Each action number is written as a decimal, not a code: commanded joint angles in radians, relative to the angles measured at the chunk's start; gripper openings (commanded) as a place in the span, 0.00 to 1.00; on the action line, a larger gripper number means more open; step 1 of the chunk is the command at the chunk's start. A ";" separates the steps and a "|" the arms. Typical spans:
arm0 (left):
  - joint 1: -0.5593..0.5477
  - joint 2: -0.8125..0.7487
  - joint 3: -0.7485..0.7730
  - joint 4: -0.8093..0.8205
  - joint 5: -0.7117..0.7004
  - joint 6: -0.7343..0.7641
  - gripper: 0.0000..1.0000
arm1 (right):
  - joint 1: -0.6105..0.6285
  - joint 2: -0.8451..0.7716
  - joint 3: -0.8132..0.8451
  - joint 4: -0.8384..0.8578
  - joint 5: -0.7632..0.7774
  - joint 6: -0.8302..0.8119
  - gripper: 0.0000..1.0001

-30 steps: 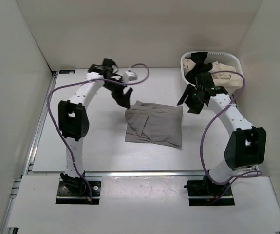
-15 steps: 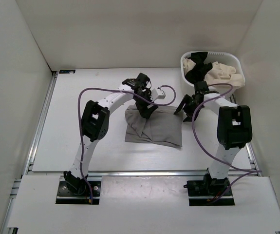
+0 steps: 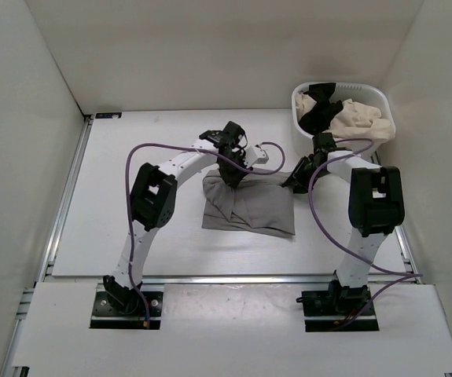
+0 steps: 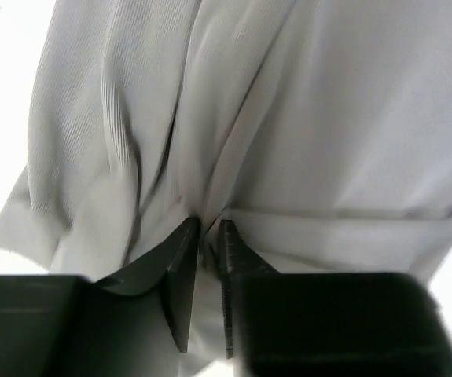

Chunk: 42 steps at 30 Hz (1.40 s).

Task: Fold and stack the trousers
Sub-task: Fold the trousers

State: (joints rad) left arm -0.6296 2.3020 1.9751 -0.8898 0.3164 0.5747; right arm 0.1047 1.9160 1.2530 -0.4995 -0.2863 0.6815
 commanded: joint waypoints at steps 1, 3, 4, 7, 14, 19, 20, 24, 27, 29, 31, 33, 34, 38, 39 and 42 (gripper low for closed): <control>-0.002 -0.168 -0.039 -0.038 -0.010 -0.010 0.34 | -0.023 0.035 0.020 0.021 0.028 0.032 0.41; 0.007 -0.234 -0.112 -0.038 -0.022 0.003 0.50 | -0.023 0.035 0.011 0.021 0.044 0.043 0.33; 0.007 -0.254 -0.142 -0.038 -0.022 0.004 0.52 | -0.023 0.035 0.011 0.021 0.044 0.043 0.31; 0.007 -0.279 -0.232 -0.028 -0.033 0.013 0.62 | -0.023 0.035 0.000 0.021 0.044 0.043 0.33; 0.007 -0.259 -0.216 0.006 0.050 -0.045 0.60 | -0.023 0.015 -0.043 0.041 0.044 0.061 0.34; -0.015 -0.193 -0.127 0.044 0.069 -0.082 0.74 | -0.023 0.015 -0.052 0.041 0.044 0.061 0.36; -0.028 -0.179 -0.111 0.045 0.052 -0.096 0.74 | -0.023 0.015 -0.052 0.041 0.044 0.061 0.36; -0.050 -0.107 -0.041 0.066 0.006 -0.134 0.74 | -0.023 0.015 -0.062 0.050 0.044 0.070 0.36; -0.050 -0.075 -0.028 0.066 -0.005 -0.144 0.71 | -0.023 0.006 -0.063 0.050 0.044 0.070 0.36; -0.059 -0.075 -0.028 0.066 -0.005 -0.144 0.66 | -0.023 0.006 -0.063 0.050 0.053 0.070 0.36; -0.059 -0.065 -0.028 0.066 -0.016 -0.144 0.57 | -0.023 0.006 -0.063 0.050 0.053 0.070 0.36; -0.059 -0.065 -0.028 0.066 -0.027 -0.144 0.48 | -0.023 0.006 -0.063 0.050 0.053 0.079 0.36; -0.068 -0.065 -0.038 0.066 -0.036 -0.144 0.44 | -0.023 0.006 -0.063 0.050 0.053 0.079 0.36; -0.068 -0.076 -0.047 0.066 -0.059 -0.144 0.14 | -0.023 0.006 -0.063 0.050 0.053 0.079 0.36; -0.068 -0.085 -0.047 0.066 -0.069 -0.135 0.14 | -0.023 0.006 -0.063 0.050 0.053 0.088 0.36; -0.068 -0.137 -0.077 0.057 -0.079 -0.125 0.14 | -0.023 0.015 -0.063 0.041 0.062 0.089 0.36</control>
State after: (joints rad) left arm -0.6914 2.2654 1.9167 -0.8291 0.2646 0.4397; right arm 0.0849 1.9320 1.2140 -0.4381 -0.2863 0.7643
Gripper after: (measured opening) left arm 0.151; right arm 0.356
